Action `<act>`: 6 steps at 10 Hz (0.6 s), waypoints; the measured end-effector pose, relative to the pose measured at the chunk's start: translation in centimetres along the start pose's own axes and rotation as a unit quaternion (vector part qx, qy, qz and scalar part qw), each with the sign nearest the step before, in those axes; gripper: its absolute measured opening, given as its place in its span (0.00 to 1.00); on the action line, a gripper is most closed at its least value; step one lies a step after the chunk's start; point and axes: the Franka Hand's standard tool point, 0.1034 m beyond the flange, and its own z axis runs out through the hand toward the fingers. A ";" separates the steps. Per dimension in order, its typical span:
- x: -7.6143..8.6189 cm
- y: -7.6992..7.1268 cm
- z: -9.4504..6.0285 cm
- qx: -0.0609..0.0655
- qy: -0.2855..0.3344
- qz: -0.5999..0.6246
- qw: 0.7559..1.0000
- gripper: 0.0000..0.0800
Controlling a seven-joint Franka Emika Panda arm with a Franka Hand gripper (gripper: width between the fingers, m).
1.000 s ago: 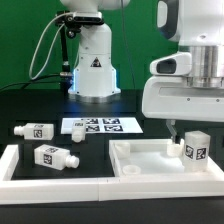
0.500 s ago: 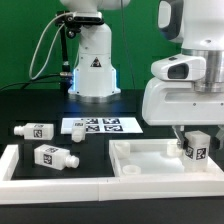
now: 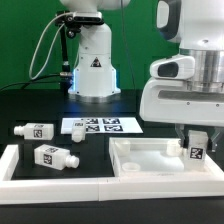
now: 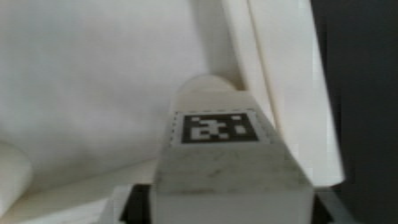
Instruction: Assemble one leg
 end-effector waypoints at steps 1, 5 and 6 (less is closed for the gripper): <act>0.0 0.1 0.0 -0.002 0.001 0.047 0.999 0.36; -0.1 0.4 0.1 -0.004 0.018 0.119 0.993 0.36; -0.1 0.4 0.1 -0.004 0.018 0.119 0.993 0.36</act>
Offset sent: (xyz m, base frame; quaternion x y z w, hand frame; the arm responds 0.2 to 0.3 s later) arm -0.0257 -0.0051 -0.0234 -0.0429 -0.0092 0.2948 0.9545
